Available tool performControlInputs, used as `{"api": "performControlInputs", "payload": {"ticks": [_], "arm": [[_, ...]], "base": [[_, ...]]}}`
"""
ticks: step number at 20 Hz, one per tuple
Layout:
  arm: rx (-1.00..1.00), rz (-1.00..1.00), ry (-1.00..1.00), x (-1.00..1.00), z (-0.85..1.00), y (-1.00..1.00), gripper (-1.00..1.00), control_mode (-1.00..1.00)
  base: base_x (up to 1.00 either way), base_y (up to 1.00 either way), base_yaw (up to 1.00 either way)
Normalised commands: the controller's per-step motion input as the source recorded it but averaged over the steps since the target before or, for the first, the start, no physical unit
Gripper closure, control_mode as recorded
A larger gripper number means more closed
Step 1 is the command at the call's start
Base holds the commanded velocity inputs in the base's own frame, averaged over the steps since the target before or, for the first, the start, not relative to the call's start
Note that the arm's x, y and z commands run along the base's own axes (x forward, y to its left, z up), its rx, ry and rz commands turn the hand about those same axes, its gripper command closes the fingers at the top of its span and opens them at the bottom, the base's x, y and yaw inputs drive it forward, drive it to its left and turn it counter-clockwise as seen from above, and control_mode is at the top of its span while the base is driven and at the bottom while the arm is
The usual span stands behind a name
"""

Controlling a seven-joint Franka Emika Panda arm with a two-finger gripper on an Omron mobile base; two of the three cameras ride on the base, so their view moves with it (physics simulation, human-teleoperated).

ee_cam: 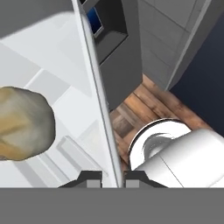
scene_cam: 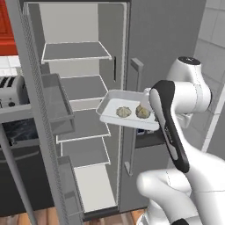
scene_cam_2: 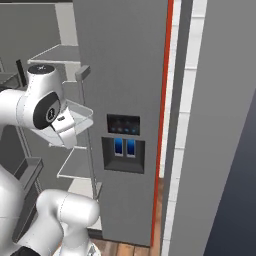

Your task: Place two dumplings into each of the tupperware containers and then place the containers in the fridge.

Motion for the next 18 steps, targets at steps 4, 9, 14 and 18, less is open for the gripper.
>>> {"api": "performControlInputs", "payload": {"ticks": [4, 9, 14, 18], "arm": [[0.00, 0.00, 0.00, 0.00, 0.00, 0.00, 1.00, 1.00], [0.00, 0.00, 0.00, 0.00, 0.00, 0.00, 1.00, 1.00], [0.00, 0.00, 0.00, 0.00, 0.00, 0.00, 1.00, 1.00], [0.00, 0.00, 0.00, 0.00, 0.00, 0.00, 1.00, 1.00]], "base": [[-0.19, 0.11, 0.18], [-0.07, 0.16, 0.25], [0.00, 0.05, 0.43], [0.05, 0.07, 0.41]]}}
